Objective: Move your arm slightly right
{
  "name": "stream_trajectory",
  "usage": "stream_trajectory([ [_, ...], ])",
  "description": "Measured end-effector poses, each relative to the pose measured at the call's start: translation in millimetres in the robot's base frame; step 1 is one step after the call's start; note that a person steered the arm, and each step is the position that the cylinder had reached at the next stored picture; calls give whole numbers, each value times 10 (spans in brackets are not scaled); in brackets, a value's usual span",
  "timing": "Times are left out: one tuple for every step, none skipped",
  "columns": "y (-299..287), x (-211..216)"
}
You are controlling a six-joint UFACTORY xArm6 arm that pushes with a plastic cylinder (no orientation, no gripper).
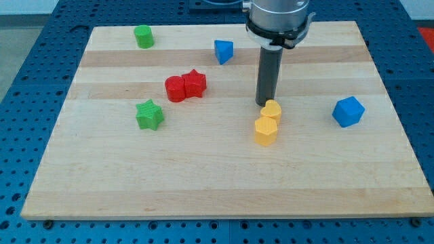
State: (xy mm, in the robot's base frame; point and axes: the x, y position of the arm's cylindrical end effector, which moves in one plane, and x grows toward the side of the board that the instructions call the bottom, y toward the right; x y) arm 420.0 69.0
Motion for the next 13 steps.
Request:
stream_trajectory([
  [0, -198],
  [0, -235],
  [100, -304],
  [224, -320],
  [321, -320],
  [342, -320],
  [367, -320],
  [371, -320],
  [428, -320],
  [616, -320],
  [665, -320],
  [780, -320],
  [924, -320],
])
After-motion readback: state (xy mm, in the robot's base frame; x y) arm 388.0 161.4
